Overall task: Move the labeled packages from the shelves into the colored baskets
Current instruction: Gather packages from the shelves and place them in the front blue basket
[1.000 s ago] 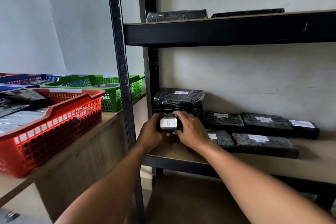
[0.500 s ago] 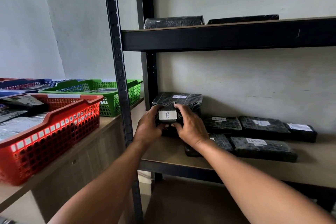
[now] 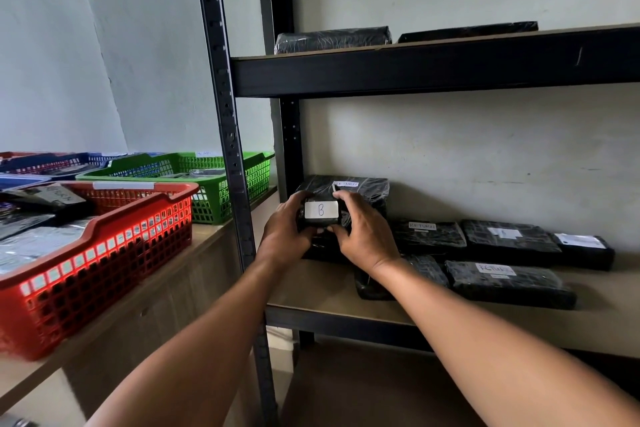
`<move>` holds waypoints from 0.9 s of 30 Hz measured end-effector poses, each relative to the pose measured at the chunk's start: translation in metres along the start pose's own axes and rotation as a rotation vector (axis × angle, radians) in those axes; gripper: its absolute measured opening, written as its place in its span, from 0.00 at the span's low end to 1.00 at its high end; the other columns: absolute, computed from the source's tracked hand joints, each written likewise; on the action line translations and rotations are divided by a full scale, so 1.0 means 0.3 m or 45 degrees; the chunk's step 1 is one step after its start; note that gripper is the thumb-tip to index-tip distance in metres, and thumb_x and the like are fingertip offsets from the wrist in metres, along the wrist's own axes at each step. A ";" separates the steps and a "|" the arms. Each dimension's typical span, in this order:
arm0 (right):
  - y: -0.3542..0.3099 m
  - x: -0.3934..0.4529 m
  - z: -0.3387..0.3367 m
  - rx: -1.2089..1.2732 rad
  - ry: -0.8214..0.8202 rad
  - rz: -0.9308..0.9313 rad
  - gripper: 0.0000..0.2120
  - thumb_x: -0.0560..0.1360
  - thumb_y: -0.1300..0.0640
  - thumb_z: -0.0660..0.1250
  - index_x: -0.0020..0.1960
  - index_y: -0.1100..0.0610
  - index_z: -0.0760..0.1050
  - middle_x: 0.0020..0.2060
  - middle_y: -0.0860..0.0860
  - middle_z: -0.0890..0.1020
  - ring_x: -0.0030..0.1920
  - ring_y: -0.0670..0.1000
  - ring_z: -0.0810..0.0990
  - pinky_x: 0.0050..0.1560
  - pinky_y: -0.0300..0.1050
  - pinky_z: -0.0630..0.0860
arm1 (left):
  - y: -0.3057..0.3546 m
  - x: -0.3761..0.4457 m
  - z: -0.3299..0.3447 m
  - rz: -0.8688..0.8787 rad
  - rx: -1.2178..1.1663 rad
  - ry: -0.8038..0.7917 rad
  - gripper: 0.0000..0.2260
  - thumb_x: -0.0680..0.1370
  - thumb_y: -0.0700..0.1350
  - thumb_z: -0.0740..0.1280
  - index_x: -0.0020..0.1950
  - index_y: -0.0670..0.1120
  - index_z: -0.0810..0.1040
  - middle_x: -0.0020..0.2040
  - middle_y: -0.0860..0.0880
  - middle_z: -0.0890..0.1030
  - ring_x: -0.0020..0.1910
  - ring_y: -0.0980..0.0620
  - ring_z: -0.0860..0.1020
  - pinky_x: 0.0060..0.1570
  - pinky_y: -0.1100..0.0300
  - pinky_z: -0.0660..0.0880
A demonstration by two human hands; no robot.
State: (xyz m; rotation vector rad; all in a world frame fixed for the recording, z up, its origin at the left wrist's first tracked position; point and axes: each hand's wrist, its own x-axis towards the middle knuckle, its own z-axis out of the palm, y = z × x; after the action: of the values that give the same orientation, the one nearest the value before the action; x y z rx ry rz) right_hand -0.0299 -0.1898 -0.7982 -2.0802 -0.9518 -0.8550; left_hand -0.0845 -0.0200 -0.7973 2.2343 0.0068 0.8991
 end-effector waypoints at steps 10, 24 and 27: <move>0.001 0.183 0.027 0.144 -0.028 0.274 0.22 0.75 0.57 0.71 0.67 0.53 0.69 0.63 0.52 0.80 0.61 0.56 0.79 0.57 0.48 0.77 | 0.020 0.189 -0.016 -0.031 0.013 0.019 0.34 0.68 0.44 0.80 0.73 0.50 0.74 0.64 0.50 0.78 0.60 0.51 0.78 0.61 0.57 0.75; 0.058 0.310 0.110 0.045 -0.162 0.510 0.15 0.76 0.47 0.70 0.59 0.51 0.72 0.55 0.55 0.83 0.56 0.59 0.80 0.54 0.49 0.76 | -0.077 0.291 0.045 -0.293 0.033 0.053 0.33 0.64 0.63 0.72 0.69 0.58 0.75 0.58 0.49 0.84 0.57 0.47 0.81 0.56 0.49 0.80; 0.057 0.306 0.113 0.055 -0.150 0.525 0.16 0.75 0.47 0.71 0.59 0.51 0.72 0.56 0.54 0.83 0.56 0.58 0.80 0.55 0.48 0.76 | -0.064 0.283 0.039 -0.270 -0.001 0.073 0.29 0.69 0.55 0.75 0.69 0.55 0.76 0.57 0.49 0.84 0.57 0.47 0.82 0.55 0.50 0.80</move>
State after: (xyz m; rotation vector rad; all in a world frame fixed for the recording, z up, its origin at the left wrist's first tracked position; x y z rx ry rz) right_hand 0.0407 -0.1384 -0.7508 -2.1990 -0.5601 -0.4981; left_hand -0.0085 0.0086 -0.7642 2.1583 0.2649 0.8454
